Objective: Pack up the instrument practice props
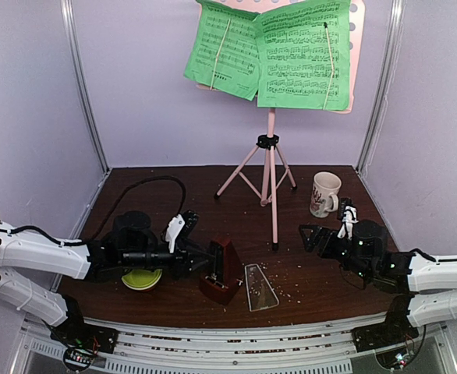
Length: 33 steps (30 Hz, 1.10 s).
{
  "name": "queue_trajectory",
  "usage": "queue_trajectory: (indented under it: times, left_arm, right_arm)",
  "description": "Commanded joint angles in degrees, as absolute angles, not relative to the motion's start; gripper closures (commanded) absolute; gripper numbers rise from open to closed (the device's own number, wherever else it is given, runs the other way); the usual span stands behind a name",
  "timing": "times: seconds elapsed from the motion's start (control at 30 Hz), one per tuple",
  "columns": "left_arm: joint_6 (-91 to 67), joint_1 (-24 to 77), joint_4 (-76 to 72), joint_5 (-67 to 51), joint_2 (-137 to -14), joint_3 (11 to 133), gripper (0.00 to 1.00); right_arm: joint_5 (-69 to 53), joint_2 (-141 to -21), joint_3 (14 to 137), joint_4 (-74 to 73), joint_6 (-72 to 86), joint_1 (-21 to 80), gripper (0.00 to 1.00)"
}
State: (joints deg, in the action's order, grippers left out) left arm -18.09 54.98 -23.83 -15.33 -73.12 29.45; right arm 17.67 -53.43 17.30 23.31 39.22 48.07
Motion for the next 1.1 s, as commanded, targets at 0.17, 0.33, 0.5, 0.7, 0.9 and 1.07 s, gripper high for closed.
queue_trajectory:
  times: [0.17, 0.33, 0.5, 0.7, 0.9, 1.07]
  left_arm:
    - [-17.8, 55.55, -25.88, -15.34, -72.73, 30.93, 0.65]
    - [-18.17, 55.55, -25.99, -13.69, -69.3, 29.8, 0.55]
    - [-18.98, 55.54, -25.61, -12.85, -66.04, 29.25, 0.39]
    - [-17.74, 56.72, -22.62, -10.13, -68.53, 31.34, 0.26]
    - [-15.49, 59.15, -21.01, -8.49, -73.84, 34.74, 0.2]
    - [-15.29, 59.41, -21.35, -7.7, -74.71, 34.62, 0.29]
  right_arm:
    - [17.58, -53.55, 16.88, 24.37, 39.3, 47.76, 0.0]
    - [17.29, -52.88, 17.13, 23.53, 39.36, 47.73, 0.0]
    - [17.3, -52.22, 17.24, 22.48, 39.37, 47.77, 0.0]
    - [17.11, -52.85, 16.92, 23.65, 39.7, 47.74, 0.0]
    - [16.73, -53.77, 17.02, 23.99, 39.74, 47.78, 0.0]
    - [16.95, -53.46, 16.79, 23.91, 39.71, 47.75, 0.0]
